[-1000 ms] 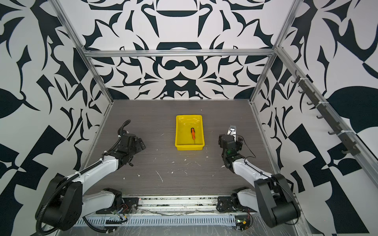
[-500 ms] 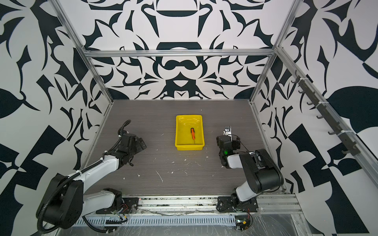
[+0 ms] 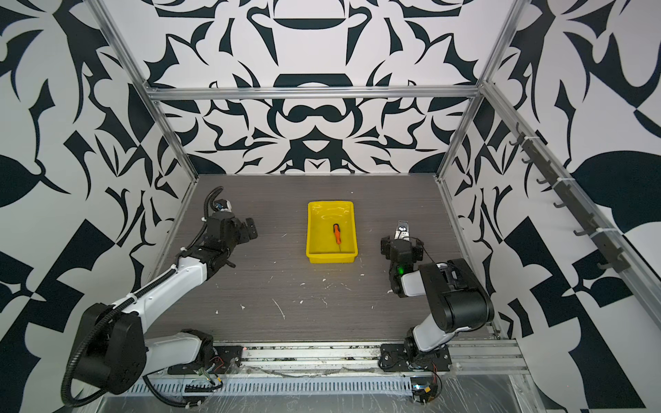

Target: Put the screwdriver in the bin

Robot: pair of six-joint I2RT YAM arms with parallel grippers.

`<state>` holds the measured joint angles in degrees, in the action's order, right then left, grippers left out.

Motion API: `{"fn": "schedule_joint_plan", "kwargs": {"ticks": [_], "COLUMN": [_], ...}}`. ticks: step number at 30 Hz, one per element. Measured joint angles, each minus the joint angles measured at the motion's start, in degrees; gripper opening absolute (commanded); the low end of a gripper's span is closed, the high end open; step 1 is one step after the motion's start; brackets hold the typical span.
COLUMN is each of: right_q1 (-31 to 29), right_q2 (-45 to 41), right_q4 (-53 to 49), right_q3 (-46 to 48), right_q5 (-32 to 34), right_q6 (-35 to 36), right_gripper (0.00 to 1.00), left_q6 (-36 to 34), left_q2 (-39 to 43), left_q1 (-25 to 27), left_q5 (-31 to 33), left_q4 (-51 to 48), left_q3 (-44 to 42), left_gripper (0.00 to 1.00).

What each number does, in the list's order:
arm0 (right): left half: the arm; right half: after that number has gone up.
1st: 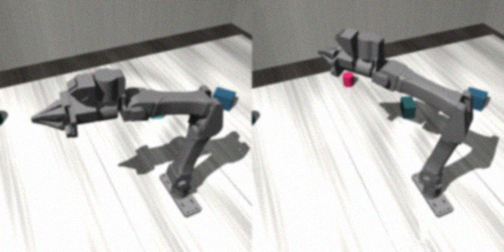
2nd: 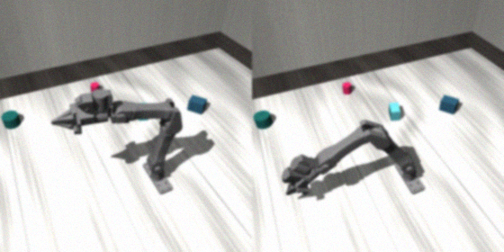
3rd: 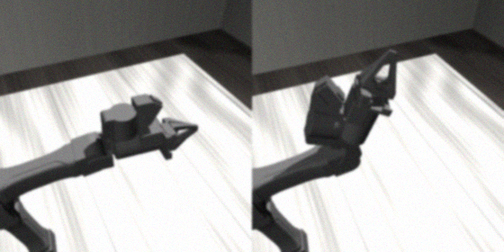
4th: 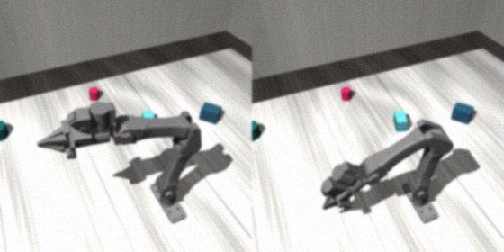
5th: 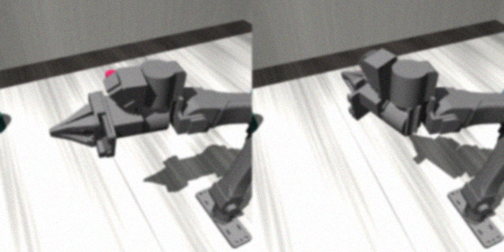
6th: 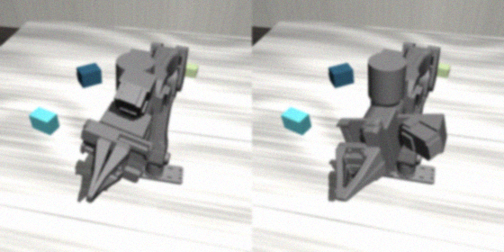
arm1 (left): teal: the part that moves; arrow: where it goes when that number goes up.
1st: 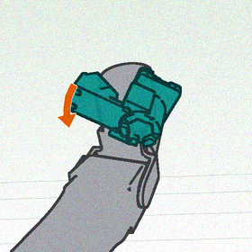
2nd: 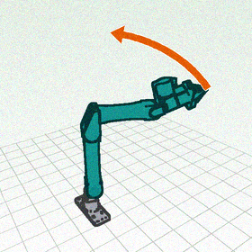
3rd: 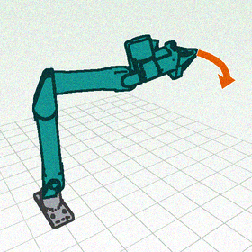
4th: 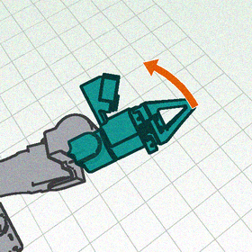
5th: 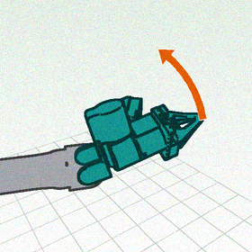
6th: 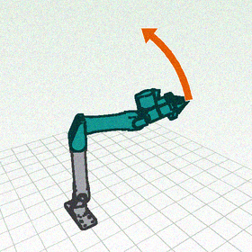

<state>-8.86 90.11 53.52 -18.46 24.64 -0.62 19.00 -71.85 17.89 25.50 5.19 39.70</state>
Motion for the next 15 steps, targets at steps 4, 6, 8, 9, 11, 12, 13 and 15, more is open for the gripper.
{"fn": "schedule_joint_plan", "kwargs": {"ticks": [4,6,8,9,11,12,13,15], "right_q1": [-0.02,-0.02,0.00,0.00,0.00,0.00,-0.02,0.00], "right_q2": [0.00,0.00,0.00,0.00,0.00,0.00,0.00,0.00], "right_q4": [0.35,0.37,0.37,0.37,0.37,0.37,0.39,0.37], "right_q3": [0.00,0.00,0.00,0.00,0.00,0.00,0.00,0.00], "right_q5": [-0.46,-0.50,-0.61,-0.66,-0.70,-0.70,-0.70,-0.70], "right_q6": [0.02,0.02,0.02,0.02,0.02,0.02,0.02,0.02], "right_gripper": [1.00,1.00,1.00,1.00,1.00,1.00,1.00,1.00], "left_q6": [-5.16,-7.30,-10.84,-12.55,-15.93,-16.96,-17.88,-19.02], "left_q2": [-0.11,-0.44,-0.76,-1.18,-2.71,-3.48,-4.31,-5.66], "left_q1": [-0.31,-0.94,-1.44,-1.51,-1.84,-2.14,-2.56,-3.98], "left_q5": [9.75,10.95,10.56,10.29,9.60,9.16,8.66,7.34], "left_q4": [6.99,8.35,12.66,14.95,19.56,21.11,22.58,25.53], "left_q3": [-5.70,-6.91,-8.61,-9.49,-11.41,-12.20,-12.92,-14.27], "left_gripper": [1.00,1.00,1.00,1.00,1.00,1.00,1.00,1.00]}}
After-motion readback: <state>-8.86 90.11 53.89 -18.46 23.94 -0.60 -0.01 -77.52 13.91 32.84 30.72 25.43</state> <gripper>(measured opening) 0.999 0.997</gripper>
